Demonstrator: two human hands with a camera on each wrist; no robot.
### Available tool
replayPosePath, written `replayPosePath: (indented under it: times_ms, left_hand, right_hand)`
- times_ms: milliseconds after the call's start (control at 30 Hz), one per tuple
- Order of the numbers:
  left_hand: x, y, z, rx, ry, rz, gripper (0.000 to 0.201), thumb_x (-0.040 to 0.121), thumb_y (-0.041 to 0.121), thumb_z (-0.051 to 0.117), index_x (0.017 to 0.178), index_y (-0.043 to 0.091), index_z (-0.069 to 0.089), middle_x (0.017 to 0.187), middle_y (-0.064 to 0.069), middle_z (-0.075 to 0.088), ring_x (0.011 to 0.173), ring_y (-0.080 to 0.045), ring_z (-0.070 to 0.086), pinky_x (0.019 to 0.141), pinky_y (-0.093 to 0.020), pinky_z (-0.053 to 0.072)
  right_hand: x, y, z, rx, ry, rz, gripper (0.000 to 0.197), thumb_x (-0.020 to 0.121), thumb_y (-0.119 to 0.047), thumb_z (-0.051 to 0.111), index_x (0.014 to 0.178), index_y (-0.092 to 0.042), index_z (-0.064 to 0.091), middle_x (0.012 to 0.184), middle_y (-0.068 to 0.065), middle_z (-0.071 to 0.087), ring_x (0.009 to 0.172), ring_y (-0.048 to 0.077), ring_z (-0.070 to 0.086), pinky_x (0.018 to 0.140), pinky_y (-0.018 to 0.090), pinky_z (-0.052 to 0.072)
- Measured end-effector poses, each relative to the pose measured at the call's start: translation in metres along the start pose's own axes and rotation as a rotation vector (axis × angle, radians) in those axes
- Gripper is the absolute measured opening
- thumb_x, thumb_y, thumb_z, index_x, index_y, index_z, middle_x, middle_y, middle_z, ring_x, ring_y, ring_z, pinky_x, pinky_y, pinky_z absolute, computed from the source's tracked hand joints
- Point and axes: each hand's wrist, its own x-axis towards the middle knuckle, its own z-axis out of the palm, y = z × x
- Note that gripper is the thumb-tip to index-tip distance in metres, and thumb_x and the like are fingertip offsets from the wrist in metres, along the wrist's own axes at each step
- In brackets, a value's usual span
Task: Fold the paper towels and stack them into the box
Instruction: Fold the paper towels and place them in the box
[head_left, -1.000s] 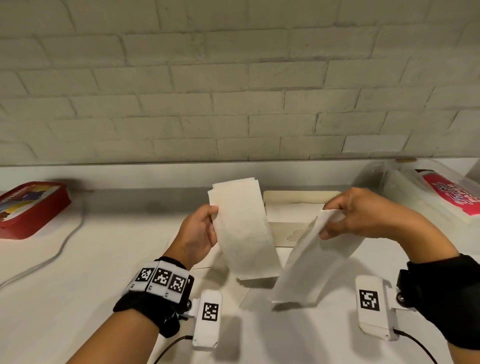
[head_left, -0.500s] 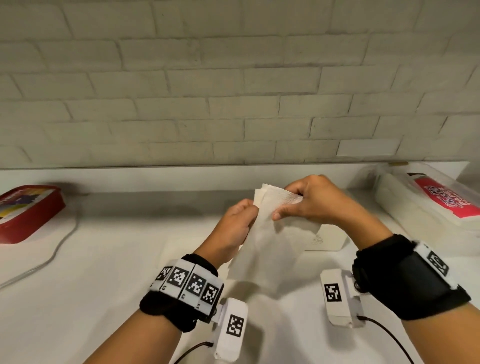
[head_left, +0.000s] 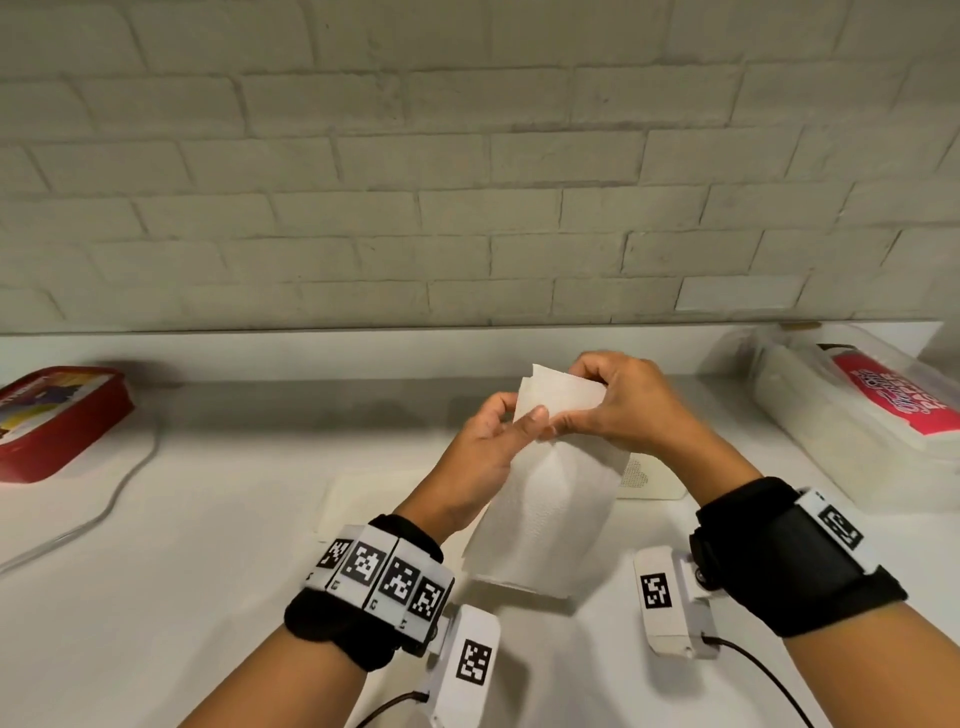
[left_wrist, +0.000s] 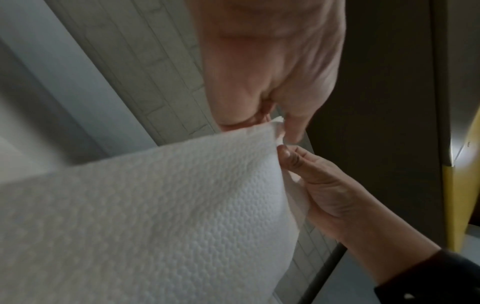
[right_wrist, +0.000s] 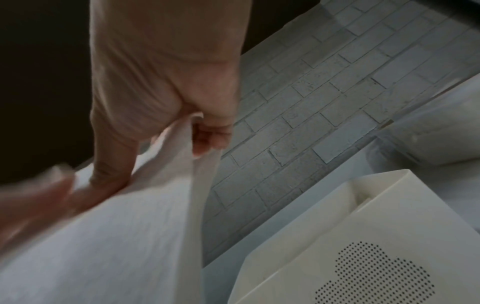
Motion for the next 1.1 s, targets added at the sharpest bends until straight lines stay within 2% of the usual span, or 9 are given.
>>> replayPosePath:
  times_ms: [100, 233, 300, 400, 533, 767, 967, 1033, 1100]
  left_hand:
    - [0.004, -0.006, -0.003, 0.147, 0.008, 0.057, 0.016, 0.096, 0.008, 0.047, 0.097, 0.022, 0.053, 0.09, 0.004, 0.065, 0.089, -0.011, 0.061, 0.088, -0.027, 0.045]
    - [0.001, -0.008, -0.006, 0.123, -0.028, 0.046, 0.014, 0.095, 0.007, 0.047, 0.095, 0.019, 0.054, 0.077, 0.007, 0.066, 0.072, -0.003, 0.06, 0.071, -0.016, 0.047]
    - [-0.001, -0.011, -0.014, 0.11, 0.001, 0.01, 0.011, 0.094, 0.009, 0.052, 0.093, 0.02, 0.054, 0.073, 0.008, 0.066, 0.067, -0.003, 0.059, 0.064, -0.016, 0.046]
    - [0.001, -0.03, -0.045, 0.49, 0.118, -0.107, 0.007, 0.088, 0.027, 0.063, 0.09, 0.025, 0.056, 0.092, 0.002, 0.066, 0.085, -0.012, 0.059, 0.075, -0.022, 0.045]
    - [-0.003, -0.072, -0.087, 1.123, 0.169, -0.507, 0.039, 0.084, 0.037, 0.065, 0.112, 0.012, 0.056, 0.117, -0.005, 0.06, 0.105, -0.019, 0.056, 0.079, -0.022, 0.042]
    - [-0.015, -0.115, -0.095, 1.28, 0.203, -0.684, 0.068, 0.075, 0.037, 0.072, 0.123, 0.001, 0.039, 0.125, -0.011, 0.049, 0.122, -0.026, 0.046, 0.096, -0.027, 0.04]
    - [-0.013, -0.103, -0.097, 1.045, 0.061, -0.687, 0.019, 0.079, 0.024, 0.07, 0.087, 0.01, 0.06, 0.1, -0.006, 0.063, 0.095, -0.02, 0.059, 0.072, -0.022, 0.045]
    - [-0.01, -0.088, -0.095, 0.92, 0.13, -0.564, 0.022, 0.079, 0.021, 0.069, 0.067, 0.018, 0.05, 0.074, 0.001, 0.055, 0.068, -0.013, 0.052, 0.055, -0.02, 0.037]
    - [-0.005, -0.066, -0.09, 0.762, 0.239, -0.385, 0.027, 0.077, 0.019, 0.07, 0.062, 0.019, 0.047, 0.066, 0.002, 0.054, 0.061, -0.013, 0.049, 0.055, -0.021, 0.036]
  right_hand:
    - [0.001, -0.002, -0.003, -0.06, -0.059, -0.052, 0.064, 0.058, -0.037, 0.085, 0.113, -0.026, 0.055, 0.107, -0.01, 0.051, 0.101, 0.01, 0.046, 0.086, 0.022, 0.041]
    - [-0.001, -0.01, -0.006, -0.064, -0.247, -0.03, 0.026, 0.064, -0.031, 0.083, 0.075, -0.032, 0.06, 0.073, -0.014, 0.059, 0.074, 0.007, 0.054, 0.06, 0.016, 0.04]
    - [0.0, -0.009, -0.007, -0.145, -0.237, -0.048, 0.019, 0.068, -0.03, 0.081, 0.074, -0.029, 0.063, 0.069, -0.012, 0.057, 0.072, 0.009, 0.051, 0.056, 0.017, 0.036]
    - [0.0, -0.003, -0.016, -0.248, -0.098, -0.032, 0.015, 0.072, -0.029, 0.076, 0.077, -0.026, 0.062, 0.066, -0.013, 0.052, 0.079, 0.012, 0.048, 0.056, 0.023, 0.031]
    - [0.0, 0.006, -0.029, -0.217, 0.002, -0.015, 0.013, 0.073, -0.027, 0.076, 0.077, -0.018, 0.067, 0.069, -0.006, 0.059, 0.078, 0.014, 0.052, 0.065, 0.024, 0.038]
    - [-0.004, 0.011, -0.028, -0.221, -0.029, 0.015, 0.016, 0.071, -0.026, 0.078, 0.081, -0.017, 0.069, 0.078, 0.001, 0.067, 0.079, 0.015, 0.055, 0.069, 0.028, 0.046]
    - [-0.008, 0.01, -0.026, -0.217, -0.098, 0.016, 0.016, 0.071, -0.027, 0.079, 0.076, -0.02, 0.065, 0.077, -0.001, 0.064, 0.081, 0.014, 0.052, 0.064, 0.025, 0.04]
    - [-0.01, 0.007, -0.029, -0.192, -0.175, 0.02, 0.018, 0.07, -0.024, 0.08, 0.07, -0.025, 0.061, 0.073, -0.005, 0.062, 0.077, 0.013, 0.054, 0.06, 0.022, 0.042]
    - [-0.013, 0.003, -0.032, -0.14, -0.276, 0.02, 0.021, 0.066, -0.022, 0.082, 0.066, -0.026, 0.061, 0.066, -0.013, 0.06, 0.066, 0.004, 0.056, 0.058, 0.018, 0.044]
